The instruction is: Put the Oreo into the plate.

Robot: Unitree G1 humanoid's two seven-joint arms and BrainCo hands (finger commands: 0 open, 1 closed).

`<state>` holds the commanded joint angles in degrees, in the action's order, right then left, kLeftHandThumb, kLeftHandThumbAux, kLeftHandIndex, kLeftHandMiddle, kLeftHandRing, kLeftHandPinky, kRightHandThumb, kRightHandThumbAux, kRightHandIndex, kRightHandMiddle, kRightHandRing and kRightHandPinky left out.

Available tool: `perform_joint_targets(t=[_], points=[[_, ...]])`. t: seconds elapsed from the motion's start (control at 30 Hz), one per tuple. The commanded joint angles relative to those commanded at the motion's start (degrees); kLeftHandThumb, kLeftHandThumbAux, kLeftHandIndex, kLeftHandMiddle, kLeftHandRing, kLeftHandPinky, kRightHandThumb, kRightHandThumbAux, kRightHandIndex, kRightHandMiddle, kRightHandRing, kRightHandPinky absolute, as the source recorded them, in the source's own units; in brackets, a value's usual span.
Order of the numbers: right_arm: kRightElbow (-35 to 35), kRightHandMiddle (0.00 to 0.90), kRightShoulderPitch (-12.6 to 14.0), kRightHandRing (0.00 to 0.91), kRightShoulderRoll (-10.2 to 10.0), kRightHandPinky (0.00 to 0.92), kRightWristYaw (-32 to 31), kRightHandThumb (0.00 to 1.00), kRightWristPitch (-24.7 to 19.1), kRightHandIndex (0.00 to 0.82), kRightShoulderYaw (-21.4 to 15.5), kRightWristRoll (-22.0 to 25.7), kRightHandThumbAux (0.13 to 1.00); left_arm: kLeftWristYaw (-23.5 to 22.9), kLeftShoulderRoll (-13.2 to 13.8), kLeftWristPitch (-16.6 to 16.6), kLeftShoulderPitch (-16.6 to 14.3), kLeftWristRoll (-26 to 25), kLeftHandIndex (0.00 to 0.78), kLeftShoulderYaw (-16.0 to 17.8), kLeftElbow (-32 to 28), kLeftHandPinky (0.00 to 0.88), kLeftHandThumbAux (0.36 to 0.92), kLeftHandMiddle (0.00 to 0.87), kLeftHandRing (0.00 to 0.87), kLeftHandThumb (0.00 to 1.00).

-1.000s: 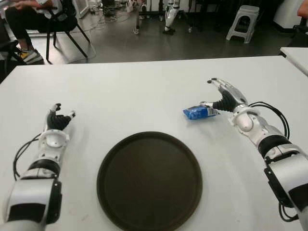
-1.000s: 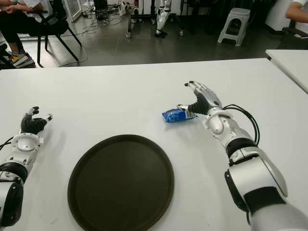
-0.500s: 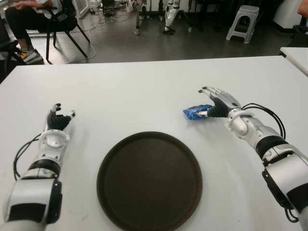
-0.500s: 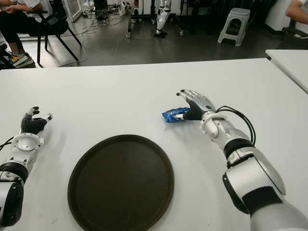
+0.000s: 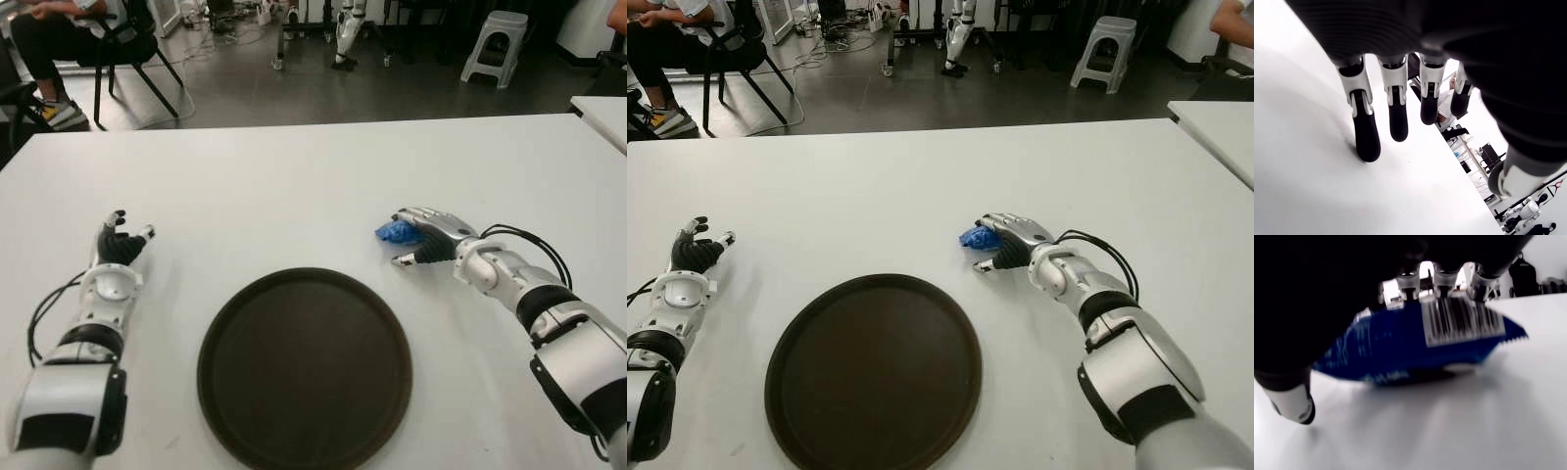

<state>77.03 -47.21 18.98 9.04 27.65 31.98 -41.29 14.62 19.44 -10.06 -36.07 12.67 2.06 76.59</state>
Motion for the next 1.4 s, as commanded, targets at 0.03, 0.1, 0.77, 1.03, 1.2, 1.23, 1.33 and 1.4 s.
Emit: perform_joint_targets(t=[0.03,0.1,0.77,1.03,1.2,1.23,1.33,1.4], points=[[-0.04,0.000,0.01,0.052,0.00,0.105,-0.07,0.203,-0.03,0.000,-0.03,0.01,0.523,0.00,0.00,0.00,0.00,0.00,0.003,-0.01,0.00,0.144,0.583,0.141,0.153,0.337],[-0.05,0.001,-0.07,0.053,0.02,0.103,-0.32,0.200,-0.33,0.000,-0.22,0.14,0.520,0.20,0.04,0.08,-0.04,0.15,0.002,-0.16,0.00,0.160,0.578,0.147,0.162,0.333],[0.07,0.000,-3.69,0.028,0.98,0.070,-0.54,0.238,-4.01,0.000,-2.71,0.52,0.545,0.71,-0.01,-0.15,0.08,0.03,0.000,-0.22,0.03,0.201,0.591,0.157,0.188,0.365],[0.20,0.000,-4.80,0.025,1.00,0.074,-3.66,0.222,-4.67,0.000,-2.24,0.24,0.552,-0.25,-0.11,-0.13,0.08,-0.58,0.000,0.35,0.07,0.157,0.590,0.139,0.162,0.375],[0.09,0.000,-5.48,0.027,0.95,0.083,-5.30,0.219,-4.74,0.000,-2.22,0.29,0.560,-0.60,-0.19,-0.26,0.16,-0.89,0.007,0.67,0.04,0.161,0.588,0.135,0.161,0.375],[0.06,0.000,-5.61,0.028,0.93,0.083,-5.57,0.219,-4.75,0.000,-2.25,0.33,0.561,-0.60,-0.21,-0.29,0.18,-0.88,0.009,0.70,0.03,0.163,0.588,0.135,0.161,0.377],[-0.15,0.000,-6.22,0.027,0.87,0.086,-6.76,0.219,-4.64,0.000,-2.45,0.60,0.562,-0.52,-0.16,-0.31,0.21,-0.74,0.014,0.70,0.06,0.164,0.587,0.138,0.163,0.379],[-0.29,0.000,-6.49,0.027,0.85,0.090,-7.39,0.205,-4.53,0.000,-2.54,0.70,0.558,-0.50,-0.11,-0.32,0.19,-0.69,0.008,0.73,0.09,0.159,0.582,0.136,0.161,0.375]])
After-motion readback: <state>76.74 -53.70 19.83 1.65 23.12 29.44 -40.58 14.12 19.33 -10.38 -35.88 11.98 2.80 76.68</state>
